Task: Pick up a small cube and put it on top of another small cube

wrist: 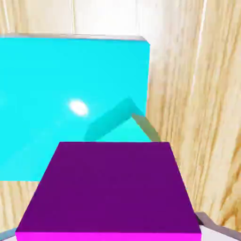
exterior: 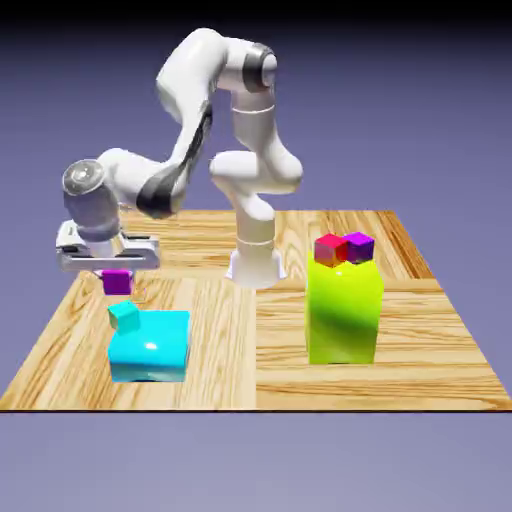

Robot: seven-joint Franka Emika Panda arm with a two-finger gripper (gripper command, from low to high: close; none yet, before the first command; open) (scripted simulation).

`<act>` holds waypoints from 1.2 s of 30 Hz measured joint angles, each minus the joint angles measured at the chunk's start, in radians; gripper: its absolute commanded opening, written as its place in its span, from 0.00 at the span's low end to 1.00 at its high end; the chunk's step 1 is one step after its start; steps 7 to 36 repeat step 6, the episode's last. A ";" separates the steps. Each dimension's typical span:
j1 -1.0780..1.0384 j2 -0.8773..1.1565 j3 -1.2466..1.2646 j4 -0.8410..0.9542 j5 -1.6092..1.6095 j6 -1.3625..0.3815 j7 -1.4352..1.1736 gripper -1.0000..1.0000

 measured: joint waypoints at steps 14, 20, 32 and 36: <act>-0.009 0.029 -0.002 -0.057 -0.002 0.086 0.002 1.00; -0.009 0.029 -0.002 -0.057 -0.002 0.086 0.002 1.00; -0.009 0.029 -0.002 -0.057 -0.002 0.086 0.002 1.00; -0.009 0.029 -0.002 -0.057 -0.002 0.086 0.002 1.00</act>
